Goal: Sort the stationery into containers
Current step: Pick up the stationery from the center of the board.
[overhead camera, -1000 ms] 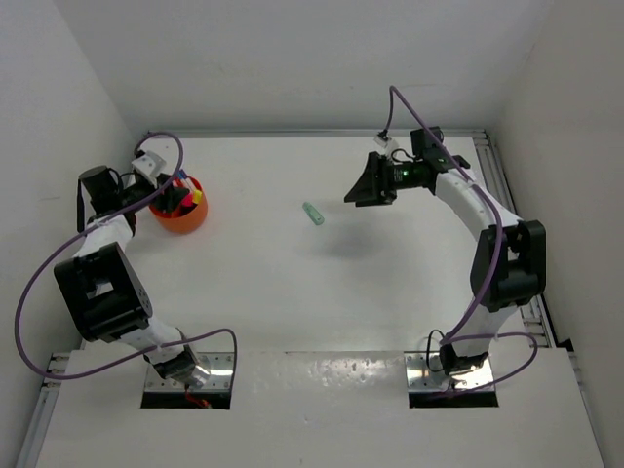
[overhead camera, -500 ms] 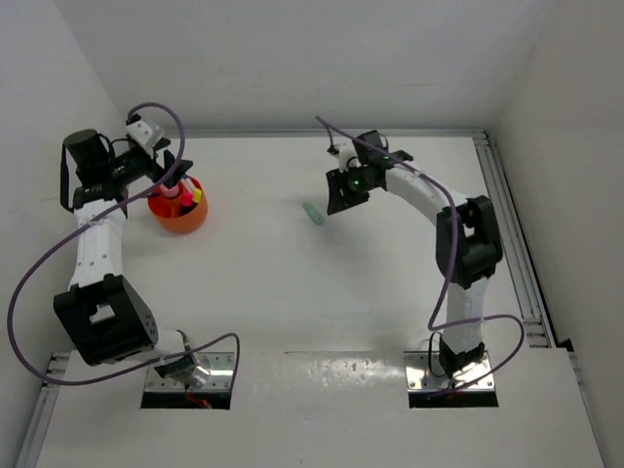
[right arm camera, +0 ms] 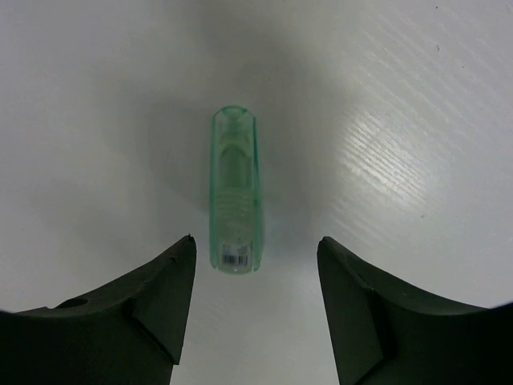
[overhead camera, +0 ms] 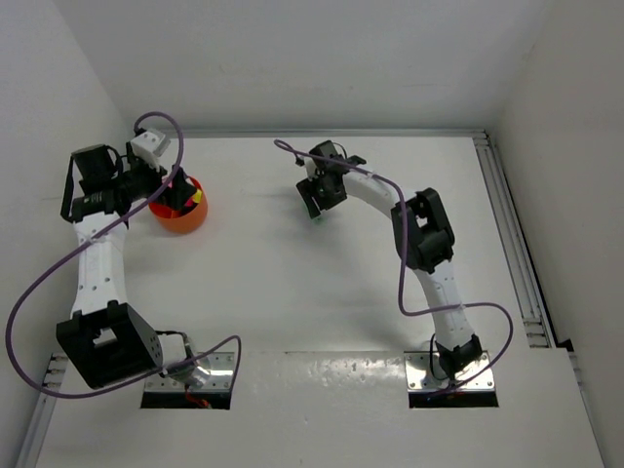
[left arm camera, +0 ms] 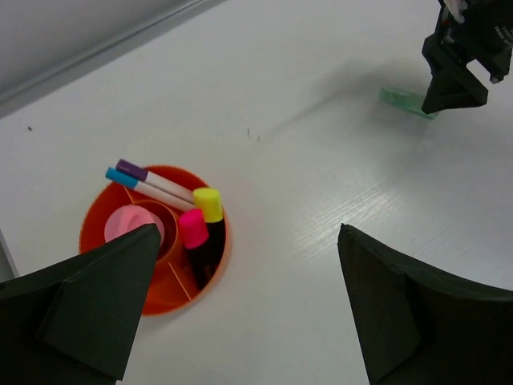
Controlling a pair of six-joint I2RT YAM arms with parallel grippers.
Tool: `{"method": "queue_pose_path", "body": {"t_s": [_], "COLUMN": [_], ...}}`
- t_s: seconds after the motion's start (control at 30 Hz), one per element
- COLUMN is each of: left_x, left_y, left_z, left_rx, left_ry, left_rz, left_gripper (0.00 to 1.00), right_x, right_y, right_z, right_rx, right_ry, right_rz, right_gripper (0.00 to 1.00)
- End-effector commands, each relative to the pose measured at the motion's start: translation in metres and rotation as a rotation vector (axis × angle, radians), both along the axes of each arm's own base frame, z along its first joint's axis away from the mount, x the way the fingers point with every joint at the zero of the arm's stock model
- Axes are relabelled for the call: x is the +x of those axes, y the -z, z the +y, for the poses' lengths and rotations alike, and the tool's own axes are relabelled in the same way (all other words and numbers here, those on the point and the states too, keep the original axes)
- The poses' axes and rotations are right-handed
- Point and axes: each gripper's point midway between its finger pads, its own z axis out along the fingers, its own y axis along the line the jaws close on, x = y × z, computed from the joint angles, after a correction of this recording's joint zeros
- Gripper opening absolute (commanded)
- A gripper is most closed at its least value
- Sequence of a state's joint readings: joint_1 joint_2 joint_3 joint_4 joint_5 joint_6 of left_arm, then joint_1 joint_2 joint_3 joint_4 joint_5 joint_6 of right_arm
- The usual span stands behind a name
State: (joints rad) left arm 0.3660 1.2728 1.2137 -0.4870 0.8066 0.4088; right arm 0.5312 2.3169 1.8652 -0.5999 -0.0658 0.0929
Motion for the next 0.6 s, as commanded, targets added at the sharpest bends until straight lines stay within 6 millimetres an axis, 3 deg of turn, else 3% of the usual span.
{"method": "queue_pose_path", "body": {"t_s": [0.0,0.23,0.3,0.33,0.4,0.43,0.47,0.5,0.57], "left_x": [-0.012,-0.015,-0.013,-0.014,-0.015,-0.018,-0.023,-0.026,-0.033], "left_y": [-0.009,0.003,0.003,0.004,0.012,0.025,0.027,0.028,0.035], "left_z": [0.006,0.005,0.007,0.006,-0.003,-0.006,-0.012,-0.017,-0.031], "left_rx": [-0.012,-0.034,-0.079,-0.094,-0.144,-0.17,-0.204,-0.217,-0.286], "left_ry": [-0.1,-0.124,-0.167,-0.167,-0.152,-0.156,-0.13,-0.103,-0.055], "left_rz": [-0.001,0.067,0.082,0.086,0.101,0.131,0.136,0.134,0.155], "left_gripper": [1.0,1.0,1.0,1.0,1.0,1.0,1.0,1.0,0.99], "right_x": [0.021,0.018,0.014,0.012,0.004,-0.003,-0.01,-0.015,-0.035], "right_y": [-0.007,0.014,0.02,0.022,0.023,0.025,0.023,0.004,-0.001], "right_z": [0.006,0.013,0.012,0.011,0.01,0.01,0.01,0.017,0.02], "right_rx": [-0.008,-0.046,-0.057,-0.06,-0.057,-0.049,-0.036,0.007,0.052], "right_ry": [0.016,-0.023,-0.031,-0.035,-0.038,-0.034,-0.036,-0.051,-0.078], "right_rz": [-0.068,-0.047,-0.038,-0.035,-0.013,0.009,0.025,0.012,0.039], "right_gripper": [0.61,0.55,0.48,0.39,0.29,0.2,0.16,0.14,0.1]}}
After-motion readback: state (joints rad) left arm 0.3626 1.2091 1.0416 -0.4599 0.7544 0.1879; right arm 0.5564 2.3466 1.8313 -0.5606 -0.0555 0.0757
